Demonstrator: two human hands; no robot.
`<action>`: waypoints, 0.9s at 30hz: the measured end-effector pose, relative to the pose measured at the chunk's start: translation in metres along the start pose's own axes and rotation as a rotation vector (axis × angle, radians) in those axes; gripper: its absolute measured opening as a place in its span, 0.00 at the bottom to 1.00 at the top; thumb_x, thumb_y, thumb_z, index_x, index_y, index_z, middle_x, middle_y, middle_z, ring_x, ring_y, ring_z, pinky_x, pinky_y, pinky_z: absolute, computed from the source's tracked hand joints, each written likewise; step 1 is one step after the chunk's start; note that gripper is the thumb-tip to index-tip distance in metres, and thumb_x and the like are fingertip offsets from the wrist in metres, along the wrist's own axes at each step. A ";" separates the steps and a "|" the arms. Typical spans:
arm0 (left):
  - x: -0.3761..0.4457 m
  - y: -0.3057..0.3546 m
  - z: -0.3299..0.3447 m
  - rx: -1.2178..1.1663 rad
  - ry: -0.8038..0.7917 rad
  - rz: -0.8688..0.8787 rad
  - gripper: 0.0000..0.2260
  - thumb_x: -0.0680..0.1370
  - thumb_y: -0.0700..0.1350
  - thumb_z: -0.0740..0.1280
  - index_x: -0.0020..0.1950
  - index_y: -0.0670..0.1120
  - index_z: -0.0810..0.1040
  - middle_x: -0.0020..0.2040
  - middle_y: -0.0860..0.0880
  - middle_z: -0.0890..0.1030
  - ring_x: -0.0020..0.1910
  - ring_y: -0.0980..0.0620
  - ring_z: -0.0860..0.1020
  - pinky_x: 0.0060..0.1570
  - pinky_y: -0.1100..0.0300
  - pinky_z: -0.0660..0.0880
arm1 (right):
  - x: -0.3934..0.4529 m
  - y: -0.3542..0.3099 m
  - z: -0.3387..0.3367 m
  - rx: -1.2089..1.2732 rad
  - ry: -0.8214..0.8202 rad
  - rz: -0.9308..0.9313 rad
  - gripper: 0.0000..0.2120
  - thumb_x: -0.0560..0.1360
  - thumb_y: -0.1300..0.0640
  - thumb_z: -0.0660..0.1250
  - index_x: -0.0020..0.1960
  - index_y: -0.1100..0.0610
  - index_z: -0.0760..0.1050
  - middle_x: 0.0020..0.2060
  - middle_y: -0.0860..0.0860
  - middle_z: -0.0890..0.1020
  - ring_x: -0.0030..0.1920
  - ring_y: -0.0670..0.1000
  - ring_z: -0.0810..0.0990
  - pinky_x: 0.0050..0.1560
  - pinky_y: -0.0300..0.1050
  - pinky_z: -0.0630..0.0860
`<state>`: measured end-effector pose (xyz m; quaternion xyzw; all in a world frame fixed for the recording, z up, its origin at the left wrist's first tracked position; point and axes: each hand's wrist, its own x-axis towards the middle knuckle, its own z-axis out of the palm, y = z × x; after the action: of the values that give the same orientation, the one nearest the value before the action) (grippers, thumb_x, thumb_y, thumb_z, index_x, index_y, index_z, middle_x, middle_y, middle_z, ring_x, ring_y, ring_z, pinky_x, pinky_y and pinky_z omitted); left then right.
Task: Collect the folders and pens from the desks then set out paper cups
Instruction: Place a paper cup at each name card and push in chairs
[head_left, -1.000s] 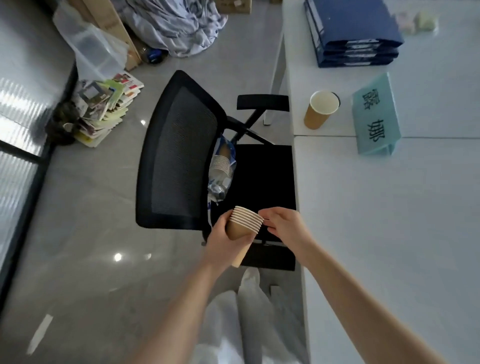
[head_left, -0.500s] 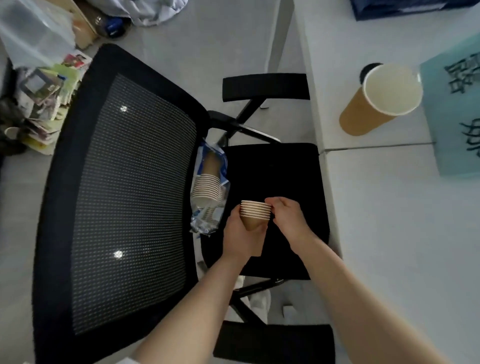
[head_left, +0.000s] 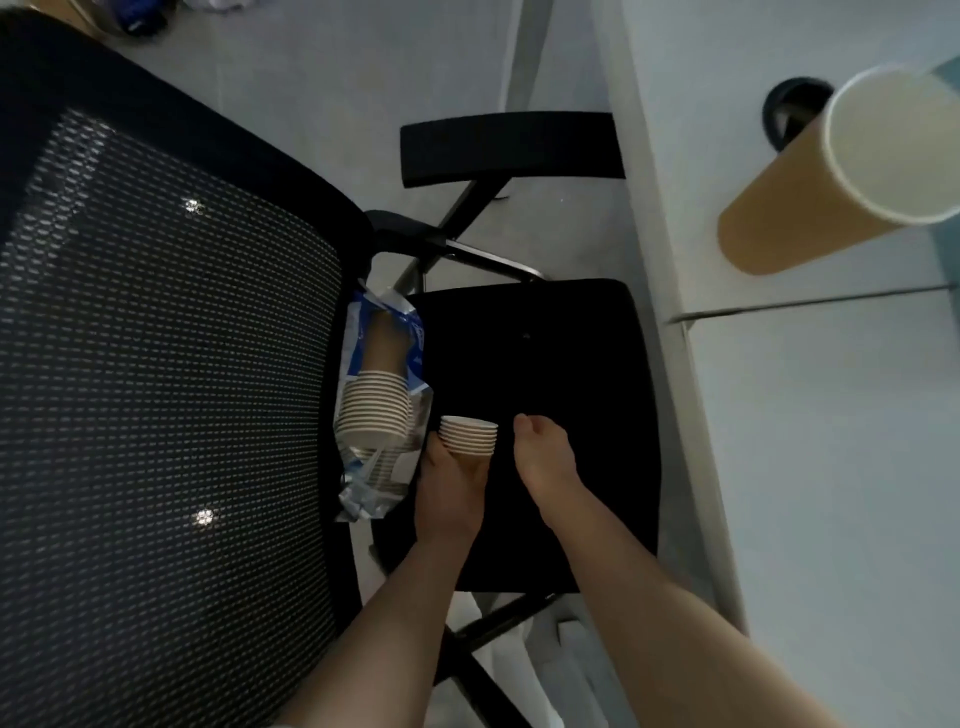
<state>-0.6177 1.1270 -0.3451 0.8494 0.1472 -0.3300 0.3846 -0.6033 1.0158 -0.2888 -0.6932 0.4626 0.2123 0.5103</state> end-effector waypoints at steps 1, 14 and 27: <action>-0.006 0.003 -0.002 0.015 -0.005 -0.009 0.36 0.76 0.57 0.67 0.77 0.42 0.55 0.70 0.41 0.71 0.65 0.42 0.74 0.61 0.45 0.73 | -0.005 0.000 -0.004 0.007 -0.020 0.008 0.13 0.81 0.53 0.53 0.48 0.58 0.74 0.41 0.54 0.77 0.42 0.53 0.76 0.43 0.45 0.71; -0.120 0.046 -0.063 0.068 -0.070 0.081 0.20 0.78 0.41 0.64 0.70 0.46 0.68 0.59 0.46 0.77 0.58 0.46 0.77 0.54 0.56 0.75 | -0.156 -0.055 -0.088 0.058 -0.085 -0.254 0.17 0.80 0.56 0.60 0.69 0.52 0.70 0.61 0.46 0.79 0.60 0.43 0.76 0.53 0.28 0.71; -0.193 0.179 -0.009 0.779 -0.001 1.034 0.31 0.78 0.56 0.52 0.77 0.40 0.60 0.79 0.42 0.56 0.78 0.43 0.53 0.74 0.42 0.59 | -0.147 -0.113 -0.231 0.265 0.340 -0.393 0.28 0.71 0.56 0.73 0.68 0.54 0.67 0.59 0.49 0.77 0.56 0.49 0.78 0.59 0.48 0.77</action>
<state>-0.6660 1.0167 -0.1111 0.8879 -0.4117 -0.1316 0.1575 -0.6186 0.8756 -0.0285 -0.7224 0.4220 -0.0722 0.5429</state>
